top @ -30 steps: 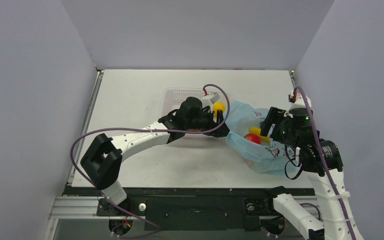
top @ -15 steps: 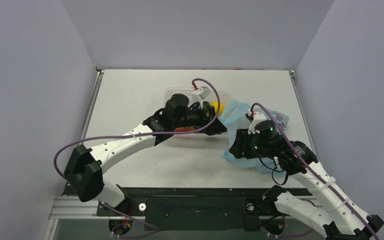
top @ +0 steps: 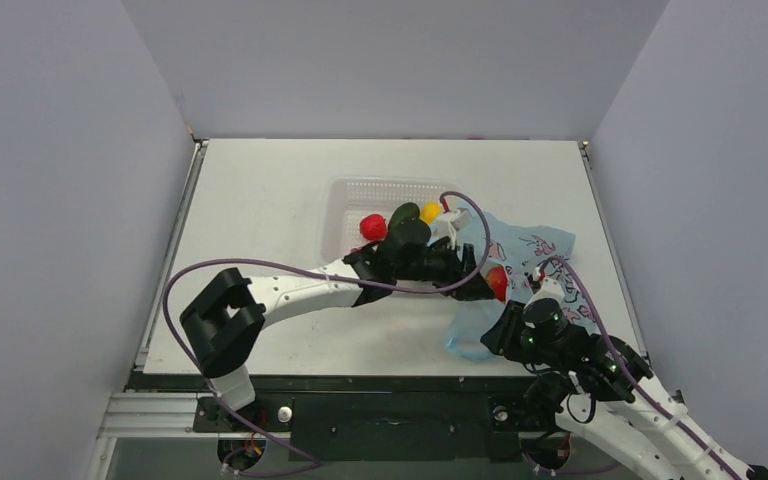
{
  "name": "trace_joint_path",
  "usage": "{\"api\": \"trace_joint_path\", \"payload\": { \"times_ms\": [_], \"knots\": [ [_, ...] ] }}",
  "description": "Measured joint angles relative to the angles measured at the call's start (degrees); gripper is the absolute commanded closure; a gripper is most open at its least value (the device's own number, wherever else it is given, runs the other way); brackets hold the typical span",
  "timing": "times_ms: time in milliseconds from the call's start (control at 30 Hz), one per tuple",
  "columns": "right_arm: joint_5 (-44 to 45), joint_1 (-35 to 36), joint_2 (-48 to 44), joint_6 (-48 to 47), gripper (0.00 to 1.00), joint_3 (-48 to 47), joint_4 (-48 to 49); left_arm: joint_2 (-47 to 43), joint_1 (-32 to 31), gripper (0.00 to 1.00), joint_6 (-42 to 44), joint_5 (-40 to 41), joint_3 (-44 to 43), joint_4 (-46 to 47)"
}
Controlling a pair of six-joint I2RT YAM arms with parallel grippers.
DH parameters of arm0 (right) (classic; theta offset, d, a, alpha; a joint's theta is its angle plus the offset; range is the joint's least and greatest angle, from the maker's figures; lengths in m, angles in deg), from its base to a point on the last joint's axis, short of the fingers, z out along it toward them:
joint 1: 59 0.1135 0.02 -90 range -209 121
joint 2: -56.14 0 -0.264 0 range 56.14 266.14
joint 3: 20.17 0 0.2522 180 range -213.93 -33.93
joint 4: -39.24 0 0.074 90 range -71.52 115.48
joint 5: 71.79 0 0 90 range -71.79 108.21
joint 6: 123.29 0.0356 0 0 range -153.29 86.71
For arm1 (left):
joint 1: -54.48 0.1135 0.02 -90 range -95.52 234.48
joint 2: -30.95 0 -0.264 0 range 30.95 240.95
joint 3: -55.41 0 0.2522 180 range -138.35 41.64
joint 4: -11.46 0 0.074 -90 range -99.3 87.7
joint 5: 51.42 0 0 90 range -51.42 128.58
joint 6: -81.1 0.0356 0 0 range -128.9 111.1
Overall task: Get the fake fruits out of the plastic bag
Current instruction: Adjust the plastic bag at the center of the board, then take out the fake fruit from the plastic bag.
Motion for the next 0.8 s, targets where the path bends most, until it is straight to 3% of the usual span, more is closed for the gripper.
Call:
{"api": "trace_joint_path", "payload": {
  "times_ms": [200, 300, 433, 800],
  "knots": [
    [4.13, 0.24, 0.79, 0.72, 0.64, -3.54, -3.54, 2.34, -3.87, 0.47, -0.37, 0.24, 0.0, 2.08],
    [6.6, 0.24, -0.02, 1.03, 0.65, -4.35, -3.98, 2.73, -3.91, 0.56, 0.37, 0.98, -0.11, 3.96],
    [10.6, 0.24, -2.71, 1.7, 0.65, -5.35, -4.9, 5.14, -3.89, 0.6, 3.13, 2.54, -1.73, 3.82],
    [15.82, 0.24, -1.9, 1.9, 0.66, -7.26, -5.29, 14.49, -3.74, 0.67, 10.16, 8.46, -14.01, -5.01]
  ]
}}
